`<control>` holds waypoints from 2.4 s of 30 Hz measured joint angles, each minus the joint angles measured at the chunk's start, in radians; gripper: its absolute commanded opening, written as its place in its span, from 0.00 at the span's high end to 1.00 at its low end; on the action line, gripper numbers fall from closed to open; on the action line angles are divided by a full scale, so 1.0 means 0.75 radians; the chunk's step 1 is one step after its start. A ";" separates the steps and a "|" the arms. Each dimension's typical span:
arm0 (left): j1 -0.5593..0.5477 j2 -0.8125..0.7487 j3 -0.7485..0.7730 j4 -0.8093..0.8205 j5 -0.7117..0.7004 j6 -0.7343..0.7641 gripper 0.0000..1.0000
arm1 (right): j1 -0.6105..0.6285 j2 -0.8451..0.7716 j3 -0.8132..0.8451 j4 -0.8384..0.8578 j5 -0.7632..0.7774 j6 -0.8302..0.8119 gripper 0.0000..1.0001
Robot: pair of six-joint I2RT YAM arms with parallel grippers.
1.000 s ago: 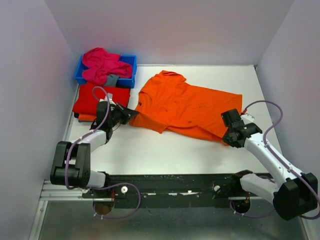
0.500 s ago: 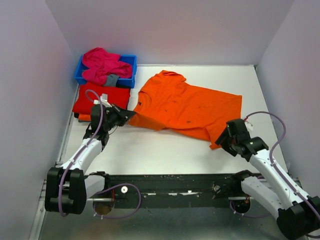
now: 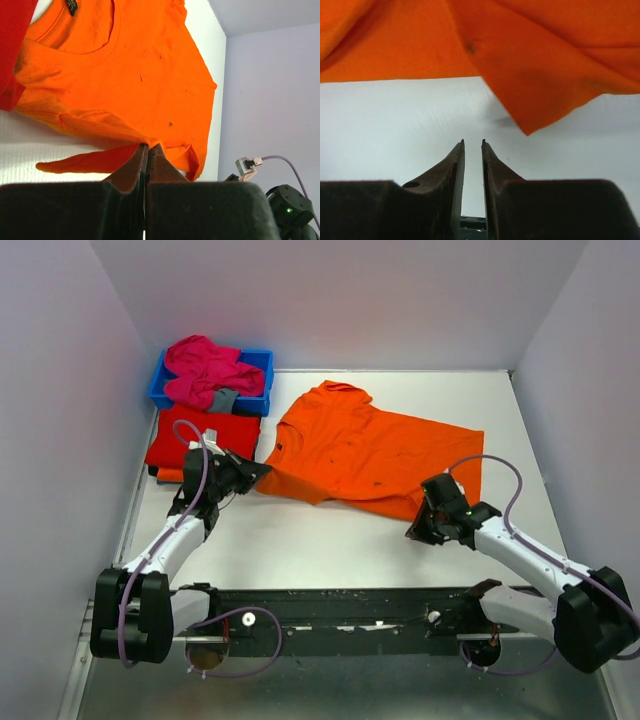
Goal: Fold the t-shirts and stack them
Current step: Flatten out the tshirt
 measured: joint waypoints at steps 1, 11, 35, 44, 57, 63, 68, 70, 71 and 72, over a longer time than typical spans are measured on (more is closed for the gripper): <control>0.000 0.000 0.000 0.000 -0.001 0.003 1.00 | 0.021 0.014 0.010 0.006 0.003 0.007 0.87; -0.002 0.017 0.001 -0.006 -0.001 0.015 1.00 | 0.057 0.320 0.182 -0.196 0.319 0.275 0.99; 0.043 -0.057 -0.011 -0.047 -0.035 0.034 1.00 | -0.030 -0.043 0.176 -0.565 0.591 0.463 0.37; 0.045 -0.057 -0.024 -0.049 -0.034 0.034 1.00 | -0.030 -0.159 0.033 -0.296 0.353 0.243 0.42; 0.045 -0.057 -0.023 -0.056 -0.035 0.035 1.00 | -0.013 0.040 0.021 -0.195 0.318 0.223 0.92; 0.045 -0.057 -0.023 -0.056 -0.035 0.035 1.00 | -0.013 -0.021 0.108 -0.308 0.400 0.213 0.99; 0.045 -0.056 -0.023 -0.056 -0.034 0.034 1.00 | 0.005 -0.002 0.277 -0.328 0.399 0.057 0.99; 0.045 -0.056 -0.023 -0.055 -0.034 0.034 1.00 | 0.037 0.067 0.374 -0.343 0.399 -0.010 0.99; 0.045 -0.056 -0.023 -0.056 -0.034 0.034 1.00 | 0.056 0.118 0.427 -0.349 0.399 -0.042 0.99; 0.045 -0.056 -0.023 -0.056 -0.034 0.034 1.00 | 0.078 0.180 0.480 -0.355 0.402 -0.068 0.96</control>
